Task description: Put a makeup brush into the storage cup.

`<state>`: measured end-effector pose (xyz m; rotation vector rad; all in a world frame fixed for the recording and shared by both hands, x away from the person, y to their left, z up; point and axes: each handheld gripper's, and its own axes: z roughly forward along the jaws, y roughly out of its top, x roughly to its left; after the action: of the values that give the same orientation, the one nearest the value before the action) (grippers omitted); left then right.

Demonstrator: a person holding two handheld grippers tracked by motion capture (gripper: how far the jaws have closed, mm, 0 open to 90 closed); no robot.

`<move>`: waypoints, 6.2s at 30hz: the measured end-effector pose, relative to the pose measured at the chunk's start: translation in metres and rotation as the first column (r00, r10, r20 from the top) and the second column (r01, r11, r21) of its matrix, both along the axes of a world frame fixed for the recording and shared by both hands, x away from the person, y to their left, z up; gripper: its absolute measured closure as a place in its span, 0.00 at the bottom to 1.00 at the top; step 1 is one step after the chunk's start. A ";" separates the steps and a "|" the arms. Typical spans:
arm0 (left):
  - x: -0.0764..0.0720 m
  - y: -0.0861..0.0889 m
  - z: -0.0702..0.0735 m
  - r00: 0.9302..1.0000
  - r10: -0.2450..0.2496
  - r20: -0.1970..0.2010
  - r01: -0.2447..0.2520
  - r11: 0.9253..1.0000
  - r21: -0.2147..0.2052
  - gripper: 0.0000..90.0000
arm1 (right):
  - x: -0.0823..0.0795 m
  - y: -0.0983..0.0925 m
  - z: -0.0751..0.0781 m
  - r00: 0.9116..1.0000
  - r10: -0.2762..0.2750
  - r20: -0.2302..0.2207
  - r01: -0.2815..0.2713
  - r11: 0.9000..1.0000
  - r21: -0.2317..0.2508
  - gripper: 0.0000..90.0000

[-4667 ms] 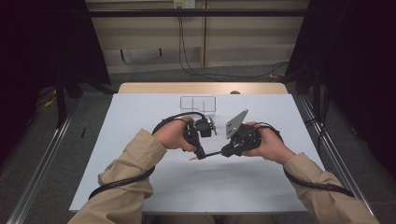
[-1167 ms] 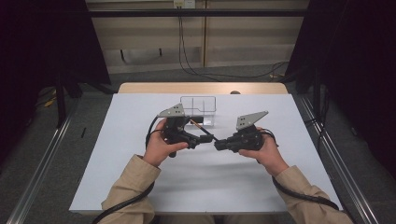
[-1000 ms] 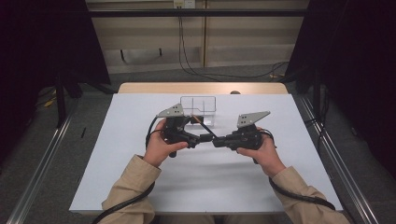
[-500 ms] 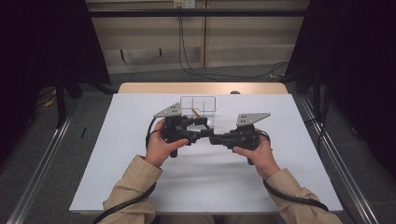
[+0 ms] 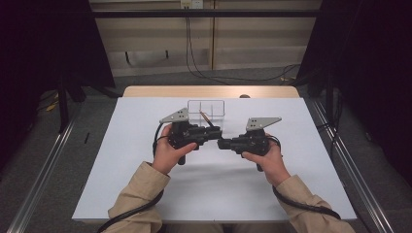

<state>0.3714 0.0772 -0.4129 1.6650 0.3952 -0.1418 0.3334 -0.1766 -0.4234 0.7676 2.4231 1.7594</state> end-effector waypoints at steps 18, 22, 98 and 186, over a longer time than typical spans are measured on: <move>-0.003 -0.007 -0.006 0.999 -0.031 -0.017 0.031 0.999 -0.033 0.92 | -0.001 0.010 -0.003 1.000 -0.014 -0.026 0.014 1.000 0.025 0.94; -0.004 -0.009 -0.005 0.999 -0.037 -0.011 0.037 0.999 -0.023 0.93 | -0.001 0.011 -0.004 0.999 -0.020 -0.030 0.021 0.999 0.031 0.92; -0.013 0.003 -0.009 0.998 0.031 0.058 -0.039 0.990 0.133 0.76 | 0.013 0.020 0.031 0.990 -0.025 0.140 0.008 0.993 0.117 0.93; -0.053 0.151 -0.006 0.928 0.341 0.152 -0.363 0.919 0.155 0.01 | 0.031 -0.002 0.037 0.980 -0.114 0.161 0.095 0.988 0.123 0.93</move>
<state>0.3184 0.2285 -0.4187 1.7411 0.6230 0.2720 0.3642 -0.1784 -0.3863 0.7109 2.1515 1.8549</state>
